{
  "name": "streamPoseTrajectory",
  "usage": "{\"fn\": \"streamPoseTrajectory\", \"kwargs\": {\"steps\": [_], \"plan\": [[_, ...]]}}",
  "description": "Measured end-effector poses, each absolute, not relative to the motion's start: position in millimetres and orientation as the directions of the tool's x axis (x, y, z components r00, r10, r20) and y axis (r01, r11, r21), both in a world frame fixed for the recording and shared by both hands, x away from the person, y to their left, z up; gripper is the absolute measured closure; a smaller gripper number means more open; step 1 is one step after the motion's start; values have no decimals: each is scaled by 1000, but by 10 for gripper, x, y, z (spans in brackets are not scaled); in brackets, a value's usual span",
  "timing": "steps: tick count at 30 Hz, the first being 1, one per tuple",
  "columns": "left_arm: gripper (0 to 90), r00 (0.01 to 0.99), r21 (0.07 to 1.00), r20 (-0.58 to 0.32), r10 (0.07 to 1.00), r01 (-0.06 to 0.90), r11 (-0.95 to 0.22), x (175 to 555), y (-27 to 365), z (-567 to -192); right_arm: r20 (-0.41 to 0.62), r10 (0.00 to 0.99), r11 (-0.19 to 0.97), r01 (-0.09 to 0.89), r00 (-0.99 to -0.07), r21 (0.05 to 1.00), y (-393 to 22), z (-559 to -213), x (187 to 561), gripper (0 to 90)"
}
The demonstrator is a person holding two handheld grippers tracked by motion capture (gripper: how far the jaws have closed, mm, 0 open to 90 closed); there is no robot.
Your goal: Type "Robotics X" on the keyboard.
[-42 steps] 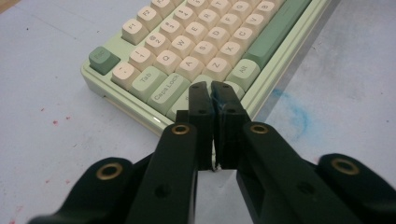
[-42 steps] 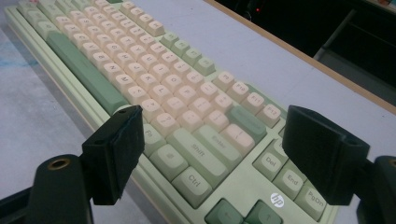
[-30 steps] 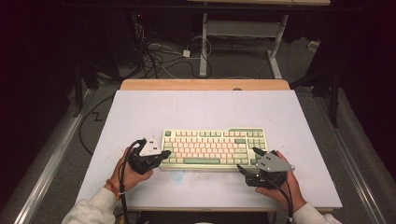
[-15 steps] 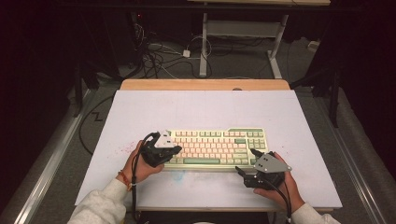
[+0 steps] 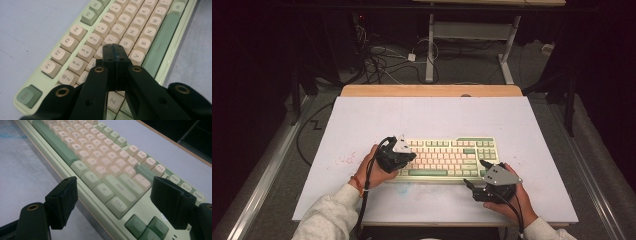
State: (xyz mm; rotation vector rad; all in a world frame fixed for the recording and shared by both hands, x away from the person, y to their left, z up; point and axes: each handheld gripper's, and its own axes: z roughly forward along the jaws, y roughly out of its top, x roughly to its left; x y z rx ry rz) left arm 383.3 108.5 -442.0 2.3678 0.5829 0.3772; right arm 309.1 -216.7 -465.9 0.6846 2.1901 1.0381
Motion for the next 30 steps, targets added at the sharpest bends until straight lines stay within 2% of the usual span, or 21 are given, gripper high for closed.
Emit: {"fn": "streamPoseTrajectory", "kwargs": {"steps": [30], "plan": [[878,867,617,156,474,289,-732,4052,710,-4498,-309,653,579,194,-691,792,-2153,-4685,3103,221]]}}
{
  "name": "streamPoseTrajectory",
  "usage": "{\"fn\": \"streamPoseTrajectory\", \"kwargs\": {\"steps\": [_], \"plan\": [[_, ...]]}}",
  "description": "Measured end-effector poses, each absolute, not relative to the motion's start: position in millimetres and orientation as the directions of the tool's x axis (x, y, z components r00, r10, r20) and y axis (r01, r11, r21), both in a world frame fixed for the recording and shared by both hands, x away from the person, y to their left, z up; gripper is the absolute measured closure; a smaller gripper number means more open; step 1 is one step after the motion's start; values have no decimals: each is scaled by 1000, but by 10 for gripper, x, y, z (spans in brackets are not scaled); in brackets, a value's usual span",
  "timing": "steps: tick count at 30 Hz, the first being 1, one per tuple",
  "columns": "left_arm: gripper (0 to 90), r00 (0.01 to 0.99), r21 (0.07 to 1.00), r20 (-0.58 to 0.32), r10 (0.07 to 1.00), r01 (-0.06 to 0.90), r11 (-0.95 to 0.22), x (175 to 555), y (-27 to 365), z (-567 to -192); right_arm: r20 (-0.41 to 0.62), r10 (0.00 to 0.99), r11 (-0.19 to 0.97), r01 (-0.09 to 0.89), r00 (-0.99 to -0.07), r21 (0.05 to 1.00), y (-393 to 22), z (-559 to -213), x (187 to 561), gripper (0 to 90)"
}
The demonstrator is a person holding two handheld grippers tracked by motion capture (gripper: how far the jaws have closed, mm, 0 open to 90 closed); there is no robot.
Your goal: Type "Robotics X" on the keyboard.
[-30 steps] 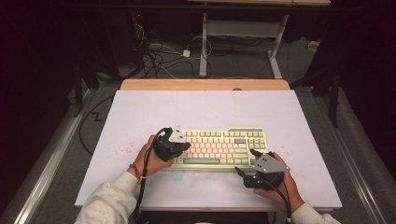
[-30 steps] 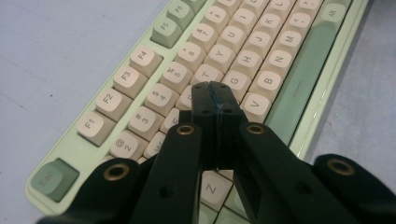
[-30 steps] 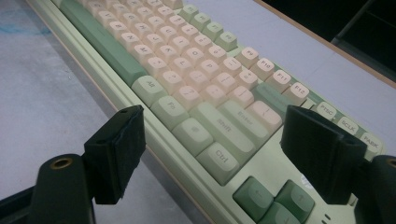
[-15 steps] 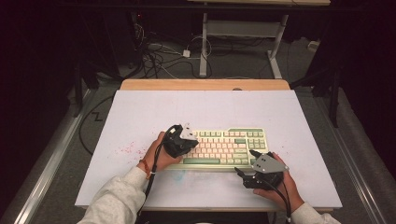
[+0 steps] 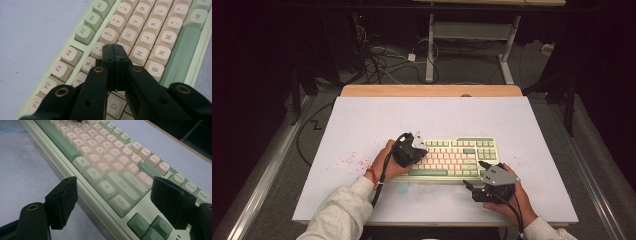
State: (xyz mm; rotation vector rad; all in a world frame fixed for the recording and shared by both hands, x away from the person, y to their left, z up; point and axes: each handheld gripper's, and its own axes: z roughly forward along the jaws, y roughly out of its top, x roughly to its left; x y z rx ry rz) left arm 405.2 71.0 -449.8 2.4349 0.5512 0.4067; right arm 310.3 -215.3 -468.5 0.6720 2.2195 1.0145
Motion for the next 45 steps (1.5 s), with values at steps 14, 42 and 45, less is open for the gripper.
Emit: {"fn": "streamPoseTrajectory", "kwargs": {"steps": [14,42,45], "plan": [[866,864,614,180,470,275,-740,4035,698,-4471,-309,650,585,197,-694,787,-2151,-4689,3104,221],[273,811,740,300,502,135,-659,3627,1073,-4247,-308,651,583,197,-694,788,-2156,-4677,3104,222],[263,797,743,312,517,135,-656,3579,1142,-4253,-304,654,580,200,-693,790,-2163,-4674,3108,253]]}}
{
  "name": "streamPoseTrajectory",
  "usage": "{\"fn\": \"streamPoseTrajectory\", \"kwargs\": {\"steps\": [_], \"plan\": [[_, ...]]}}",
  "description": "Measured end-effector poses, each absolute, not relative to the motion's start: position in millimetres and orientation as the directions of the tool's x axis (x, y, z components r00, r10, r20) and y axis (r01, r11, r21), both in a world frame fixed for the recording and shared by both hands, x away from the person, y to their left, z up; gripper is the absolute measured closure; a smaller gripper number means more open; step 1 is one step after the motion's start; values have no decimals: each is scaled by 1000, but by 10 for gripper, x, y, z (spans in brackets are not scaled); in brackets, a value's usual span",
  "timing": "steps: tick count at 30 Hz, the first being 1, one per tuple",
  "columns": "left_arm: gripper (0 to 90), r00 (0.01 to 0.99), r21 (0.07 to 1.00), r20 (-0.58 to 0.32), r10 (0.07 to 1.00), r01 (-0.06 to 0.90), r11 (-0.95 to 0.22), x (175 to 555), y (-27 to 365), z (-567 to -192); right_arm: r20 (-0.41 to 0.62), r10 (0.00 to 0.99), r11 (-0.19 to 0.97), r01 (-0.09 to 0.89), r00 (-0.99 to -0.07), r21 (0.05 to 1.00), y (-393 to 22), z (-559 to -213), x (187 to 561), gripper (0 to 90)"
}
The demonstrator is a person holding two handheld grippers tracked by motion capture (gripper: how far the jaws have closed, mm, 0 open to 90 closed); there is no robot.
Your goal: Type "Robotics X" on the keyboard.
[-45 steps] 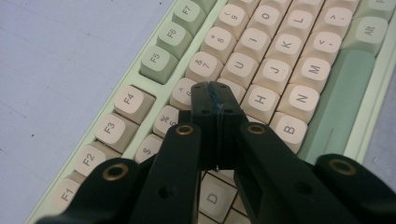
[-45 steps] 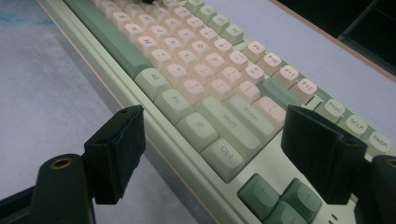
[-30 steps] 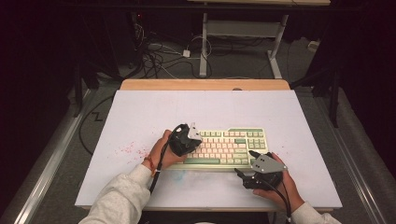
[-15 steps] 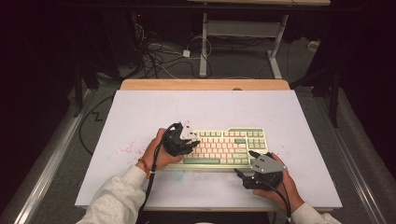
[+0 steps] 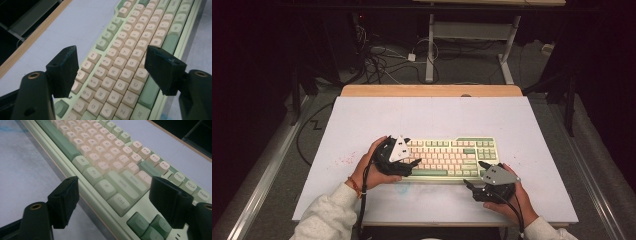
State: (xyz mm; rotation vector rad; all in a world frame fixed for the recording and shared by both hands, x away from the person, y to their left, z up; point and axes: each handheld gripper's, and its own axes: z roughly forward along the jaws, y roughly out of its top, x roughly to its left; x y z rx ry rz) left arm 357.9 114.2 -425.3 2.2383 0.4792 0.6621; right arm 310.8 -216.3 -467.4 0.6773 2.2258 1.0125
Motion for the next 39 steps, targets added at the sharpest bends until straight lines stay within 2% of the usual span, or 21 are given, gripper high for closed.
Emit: {"fn": "streamPoseTrajectory", "kwargs": {"steps": [15,21,25,33,37,39], "plan": [[214,745,774,328,581,141,-617,3365,1632,-4398,-308,652,586,203,-693,784,-2155,-4678,3112,239],[189,721,718,394,570,146,-681,3281,1743,-4468,-303,648,589,208,-698,781,-2151,-4676,3122,234],[189,719,727,379,583,158,-668,3237,1813,-4493,-298,651,583,208,-699,786,-2145,-4650,3153,240],[189,718,717,368,591,185,-672,3174,1861,-4570,-273,655,569,221,-705,792,-2099,-4592,3228,382],[189,723,715,356,593,198,-671,3129,1872,-4608,-239,649,552,231,-722,802,-2100,-4534,3258,504],[189,726,708,351,592,207,-675,3110,1871,-4632,-225,648,540,230,-727,810,-2084,-4494,3275,597]]}}
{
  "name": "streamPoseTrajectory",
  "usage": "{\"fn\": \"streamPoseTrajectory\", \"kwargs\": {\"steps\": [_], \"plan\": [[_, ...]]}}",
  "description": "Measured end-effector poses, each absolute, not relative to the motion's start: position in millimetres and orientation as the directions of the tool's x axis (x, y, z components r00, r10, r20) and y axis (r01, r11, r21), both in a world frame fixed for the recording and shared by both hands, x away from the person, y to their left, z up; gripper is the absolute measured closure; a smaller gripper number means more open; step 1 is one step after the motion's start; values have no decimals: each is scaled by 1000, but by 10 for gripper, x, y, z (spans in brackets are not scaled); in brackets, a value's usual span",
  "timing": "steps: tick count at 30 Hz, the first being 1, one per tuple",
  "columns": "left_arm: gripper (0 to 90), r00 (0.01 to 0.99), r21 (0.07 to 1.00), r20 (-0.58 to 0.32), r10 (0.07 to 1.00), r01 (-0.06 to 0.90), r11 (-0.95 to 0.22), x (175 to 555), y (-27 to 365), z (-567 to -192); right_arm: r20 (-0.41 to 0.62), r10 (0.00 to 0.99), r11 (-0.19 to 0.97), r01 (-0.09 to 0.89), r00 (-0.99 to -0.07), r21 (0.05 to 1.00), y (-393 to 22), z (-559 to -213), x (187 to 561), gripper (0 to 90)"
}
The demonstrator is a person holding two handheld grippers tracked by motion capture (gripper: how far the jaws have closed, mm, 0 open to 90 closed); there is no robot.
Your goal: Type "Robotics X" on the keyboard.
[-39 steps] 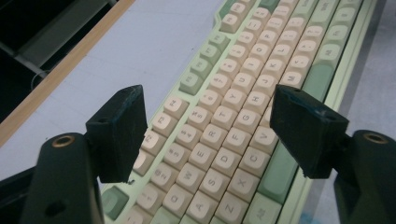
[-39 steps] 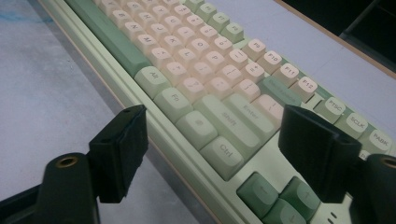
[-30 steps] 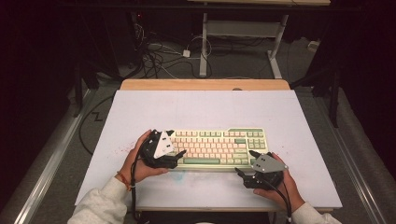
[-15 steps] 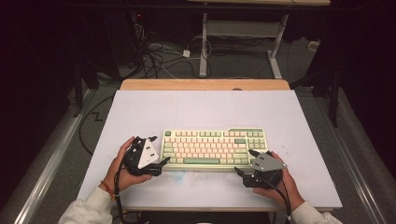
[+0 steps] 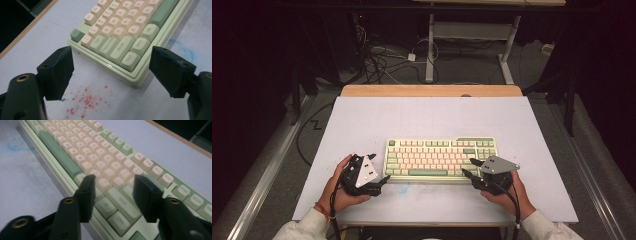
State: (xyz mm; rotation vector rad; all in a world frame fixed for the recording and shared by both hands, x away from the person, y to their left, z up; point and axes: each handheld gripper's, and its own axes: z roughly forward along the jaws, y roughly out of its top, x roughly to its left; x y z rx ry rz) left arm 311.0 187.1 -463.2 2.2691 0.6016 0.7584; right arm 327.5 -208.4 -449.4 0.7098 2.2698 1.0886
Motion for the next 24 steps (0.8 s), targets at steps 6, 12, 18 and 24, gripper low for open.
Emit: {"fn": "streamPoseTrajectory", "kwargs": {"steps": [6,12,18,24], "plan": [[189,733,697,347,584,215,-684,3066,1868,-4671,-207,601,563,224,-772,796,-1970,-4398,3355,886],[189,735,694,339,588,226,-683,3080,1850,-4700,-207,579,583,224,-788,781,-1745,-4340,3505,900],[189,739,685,343,580,226,-692,3080,1853,-4721,-209,564,603,227,-799,765,-1536,-4369,3672,900],[189,745,685,336,577,227,-692,3076,1840,-4733,-218,552,628,230,-805,743,-1393,-4425,3793,900]]}}
